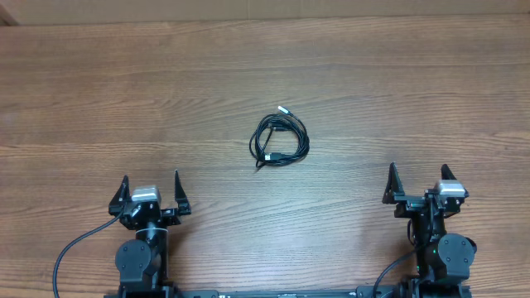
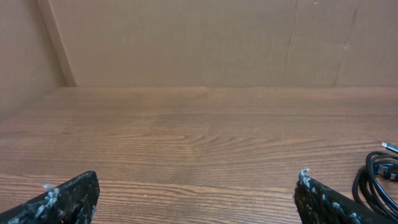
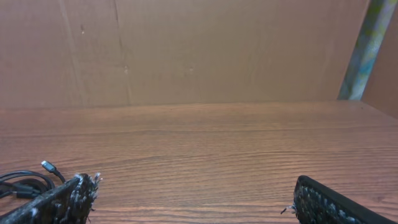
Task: Untangle cables
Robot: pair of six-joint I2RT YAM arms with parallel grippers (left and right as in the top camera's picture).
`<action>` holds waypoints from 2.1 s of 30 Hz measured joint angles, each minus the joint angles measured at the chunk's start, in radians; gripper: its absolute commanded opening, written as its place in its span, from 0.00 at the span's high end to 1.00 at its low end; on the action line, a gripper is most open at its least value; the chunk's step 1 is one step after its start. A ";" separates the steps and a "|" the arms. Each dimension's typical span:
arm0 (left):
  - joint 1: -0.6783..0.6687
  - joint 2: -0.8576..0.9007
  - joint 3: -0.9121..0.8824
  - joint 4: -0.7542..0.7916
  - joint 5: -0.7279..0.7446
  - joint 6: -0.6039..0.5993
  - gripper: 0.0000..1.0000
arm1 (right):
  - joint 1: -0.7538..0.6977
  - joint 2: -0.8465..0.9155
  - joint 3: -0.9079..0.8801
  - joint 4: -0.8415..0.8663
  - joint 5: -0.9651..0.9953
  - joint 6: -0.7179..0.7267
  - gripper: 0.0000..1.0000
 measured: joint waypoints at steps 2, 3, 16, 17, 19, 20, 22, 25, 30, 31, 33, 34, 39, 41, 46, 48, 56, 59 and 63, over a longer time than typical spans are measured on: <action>0.000 0.000 0.000 0.000 0.000 0.000 0.00 | 0.000 0.000 0.000 0.000 0.000 0.000 0.00; 0.000 0.000 0.000 0.000 0.000 0.000 0.00 | 0.000 0.000 0.000 0.000 0.000 -0.001 0.00; 0.000 0.000 0.000 0.000 0.000 0.000 0.01 | 0.000 0.000 0.000 0.000 0.000 0.000 0.00; 0.000 0.000 0.000 0.000 0.000 0.000 0.01 | 0.000 0.000 0.000 0.001 0.000 0.000 0.00; 0.000 0.000 0.000 0.000 0.000 0.000 0.01 | 0.000 0.000 0.000 0.000 0.000 0.000 0.00; 0.000 0.000 0.000 0.000 0.000 0.000 0.01 | 0.000 0.000 0.000 0.000 0.000 0.000 0.00; 0.000 0.000 0.000 0.000 0.000 0.000 0.01 | 0.000 0.000 0.000 0.000 0.000 0.000 0.00; 0.000 0.000 0.000 0.000 0.000 0.000 0.00 | 0.000 0.000 0.000 0.000 0.000 0.000 0.00; 0.000 0.000 0.000 0.000 0.000 0.000 0.00 | 0.000 0.000 0.000 0.000 0.000 0.000 0.00; 0.000 0.000 0.000 0.000 0.000 0.000 0.00 | 0.000 0.000 0.000 0.001 0.000 0.000 0.00; 0.000 0.000 0.000 0.000 0.000 0.000 0.00 | 0.000 0.000 0.000 0.000 0.000 0.000 0.00; 0.000 0.000 0.000 0.000 0.000 0.000 0.00 | 0.000 0.000 0.000 0.000 0.000 0.000 0.00; 0.000 0.000 0.000 0.023 -0.005 0.001 0.00 | 0.000 0.001 0.000 0.129 -0.014 0.007 0.00; 0.000 0.000 0.000 0.068 -0.008 -0.002 0.01 | 0.000 0.001 0.000 0.202 -0.041 0.011 0.00; 0.000 0.000 0.019 0.136 0.085 -0.080 0.00 | 0.000 0.001 0.036 0.188 -0.142 0.016 0.00; 0.000 0.000 0.058 0.085 0.124 -0.119 0.00 | 0.000 0.002 0.106 0.105 -0.167 0.018 0.00; 0.000 0.001 0.422 -0.230 0.196 -0.211 0.00 | 0.000 0.024 0.511 -0.161 -0.191 0.020 0.00; 0.000 0.003 0.546 -0.333 0.205 -0.228 0.00 | 0.000 0.056 0.647 -0.272 -0.192 0.025 0.00; 0.000 0.052 0.660 -0.436 0.217 -0.286 0.00 | 0.000 0.126 0.803 -0.459 -0.192 0.053 0.00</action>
